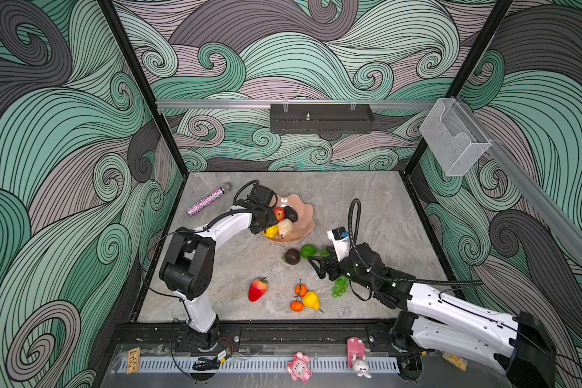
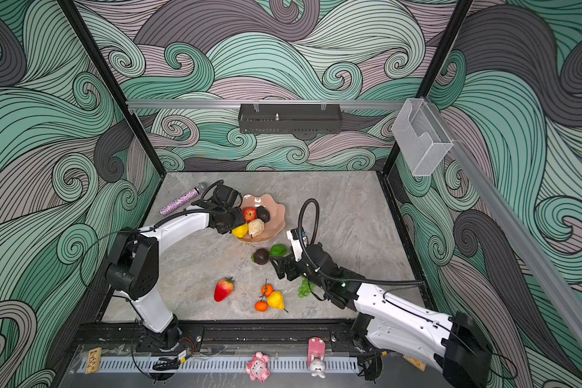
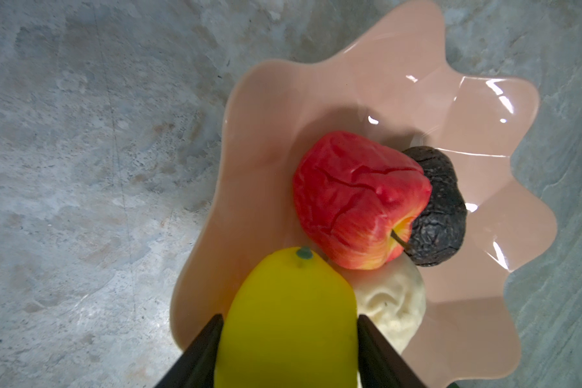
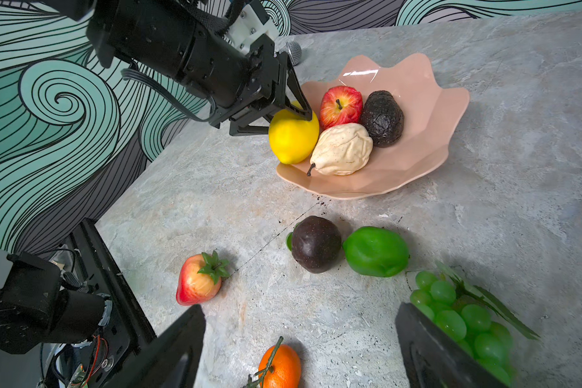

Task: Place and organize the fake fruits in the fruit bowl
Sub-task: 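Lower the lemon into the bowl beside the pear and open the left gripper, then withdraw the left gripper while the right gripper moves over the bowl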

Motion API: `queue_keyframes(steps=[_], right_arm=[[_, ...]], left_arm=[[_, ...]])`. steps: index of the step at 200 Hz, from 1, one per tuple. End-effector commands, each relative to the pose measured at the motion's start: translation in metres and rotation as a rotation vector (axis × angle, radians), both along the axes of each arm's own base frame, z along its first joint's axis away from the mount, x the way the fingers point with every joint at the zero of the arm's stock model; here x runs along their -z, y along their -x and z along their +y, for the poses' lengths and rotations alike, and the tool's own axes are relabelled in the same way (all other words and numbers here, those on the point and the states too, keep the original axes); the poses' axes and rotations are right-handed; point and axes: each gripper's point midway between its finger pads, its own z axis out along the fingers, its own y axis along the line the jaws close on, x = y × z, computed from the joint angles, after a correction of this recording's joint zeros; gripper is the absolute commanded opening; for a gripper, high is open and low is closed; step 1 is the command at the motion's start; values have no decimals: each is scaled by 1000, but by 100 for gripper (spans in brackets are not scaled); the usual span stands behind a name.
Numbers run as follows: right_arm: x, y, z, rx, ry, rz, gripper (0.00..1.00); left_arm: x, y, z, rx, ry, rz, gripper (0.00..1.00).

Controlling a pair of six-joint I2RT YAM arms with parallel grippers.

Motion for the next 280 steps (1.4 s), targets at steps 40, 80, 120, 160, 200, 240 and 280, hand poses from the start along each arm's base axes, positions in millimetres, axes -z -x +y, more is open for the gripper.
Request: queue_keyframes(steps=[40,80,120,160,200,240,280], right_arm=[[5,-2,-2,9,4,14,89],[6,-2,-1,8,9,22,90],[8,-3,-1,10,14,28,90],[8,-4,-3,20,22,34,89],[8,-7,-4,36,29,43,89],[12,-11,-5,54,75,78,88],[14,-20,5,25,187,134,86]], left_arm=[[-7,-3,-2,6,17,11,78],[-9,-7,-7,14,38,4,71],[-7,-10,-14,28,65,13,68],[-9,-8,-10,26,44,12,71],[-17,-6,-4,23,20,-9,74],[-39,-2,2,38,3,-55,75],[-72,18,14,85,-4,-175,76]])
